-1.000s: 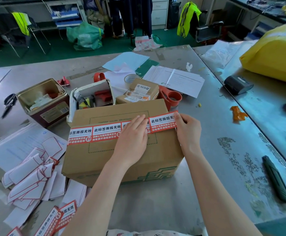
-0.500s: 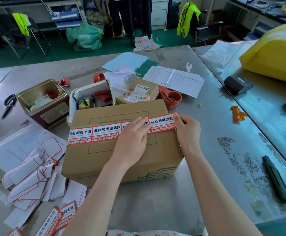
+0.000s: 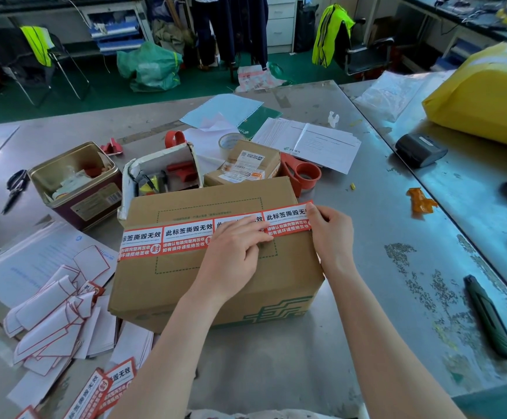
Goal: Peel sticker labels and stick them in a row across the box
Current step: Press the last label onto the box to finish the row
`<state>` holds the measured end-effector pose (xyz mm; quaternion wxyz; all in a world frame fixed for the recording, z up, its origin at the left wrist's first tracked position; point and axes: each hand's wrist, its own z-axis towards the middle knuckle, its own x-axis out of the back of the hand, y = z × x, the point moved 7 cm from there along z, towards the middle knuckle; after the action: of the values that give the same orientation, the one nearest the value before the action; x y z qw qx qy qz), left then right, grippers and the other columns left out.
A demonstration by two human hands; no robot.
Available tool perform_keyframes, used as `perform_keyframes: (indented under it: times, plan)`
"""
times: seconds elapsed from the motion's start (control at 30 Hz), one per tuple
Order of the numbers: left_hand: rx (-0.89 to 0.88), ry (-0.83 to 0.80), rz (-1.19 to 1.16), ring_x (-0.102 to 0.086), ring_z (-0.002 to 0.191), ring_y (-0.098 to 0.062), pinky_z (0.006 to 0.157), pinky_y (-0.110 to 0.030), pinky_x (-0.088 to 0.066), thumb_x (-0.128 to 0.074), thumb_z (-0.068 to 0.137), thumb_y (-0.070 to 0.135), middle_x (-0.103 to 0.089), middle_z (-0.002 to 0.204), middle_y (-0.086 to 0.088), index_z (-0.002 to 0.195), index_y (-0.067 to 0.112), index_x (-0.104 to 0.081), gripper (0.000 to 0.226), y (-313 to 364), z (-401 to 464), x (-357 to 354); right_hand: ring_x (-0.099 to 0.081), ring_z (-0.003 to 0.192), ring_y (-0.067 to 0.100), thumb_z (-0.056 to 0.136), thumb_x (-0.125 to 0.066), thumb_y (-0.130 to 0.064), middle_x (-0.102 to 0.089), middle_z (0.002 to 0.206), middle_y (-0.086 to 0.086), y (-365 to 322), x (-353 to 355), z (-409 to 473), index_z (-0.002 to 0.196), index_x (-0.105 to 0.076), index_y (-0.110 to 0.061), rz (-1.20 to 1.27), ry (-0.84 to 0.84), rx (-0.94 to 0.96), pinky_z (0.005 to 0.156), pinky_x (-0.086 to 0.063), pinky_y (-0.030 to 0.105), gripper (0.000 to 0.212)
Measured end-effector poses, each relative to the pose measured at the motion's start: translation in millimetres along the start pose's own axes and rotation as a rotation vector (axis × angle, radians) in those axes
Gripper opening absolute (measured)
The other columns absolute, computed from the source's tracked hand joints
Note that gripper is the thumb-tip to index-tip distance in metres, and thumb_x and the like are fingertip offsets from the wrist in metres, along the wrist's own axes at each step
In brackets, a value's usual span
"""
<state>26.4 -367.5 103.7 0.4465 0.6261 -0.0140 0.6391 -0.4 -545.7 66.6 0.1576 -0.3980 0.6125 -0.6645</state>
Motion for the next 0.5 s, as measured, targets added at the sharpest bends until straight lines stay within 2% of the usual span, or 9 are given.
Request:
perform_keyframes:
  times: [0.27, 0.4, 0.5]
  plan:
    - [0.014, -0.009, -0.015, -0.044, 0.129, -0.012, 0.109, -0.025, -0.018, -0.05, 0.088, -0.002, -0.062, 0.125, 0.006, 0.106, 0.018, -0.071, 0.035, -1.0, 1.1, -0.3, -0.045, 0.055, 0.009, 0.097, -0.047, -0.031, -0.057, 0.061, -0.004, 0.9, -0.4, 1.9, 0.07, -0.061, -0.011, -0.065, -0.089, 0.035, 0.052, -0.031, 0.023, 0.036]
    - [0.007, -0.007, -0.027, -0.045, 0.129, -0.012, 0.109, -0.024, -0.018, -0.05, 0.087, -0.003, -0.063, 0.124, 0.006, 0.105, 0.018, -0.072, 0.035, -1.3, 1.0, -1.3, -0.046, 0.056, 0.01, 0.097, -0.047, -0.032, -0.06, 0.062, 0.0, 4.3, -1.3, 1.7, 0.071, -0.062, -0.005, -0.079, -0.11, 0.058, 0.053, -0.033, 0.026, 0.04]
    - [0.008, -0.003, -0.03, -0.045, 0.129, -0.012, 0.109, -0.025, -0.018, -0.051, 0.087, -0.003, -0.063, 0.124, 0.005, 0.105, 0.017, -0.072, 0.035, -1.2, 1.4, -2.0, -0.041, 0.051, 0.007, 0.097, -0.047, -0.029, -0.052, 0.055, -0.007, 2.9, 0.3, 2.4, 0.058, -0.051, -0.015, -0.143, -0.103, 0.103, 0.046, -0.028, 0.014, 0.042]
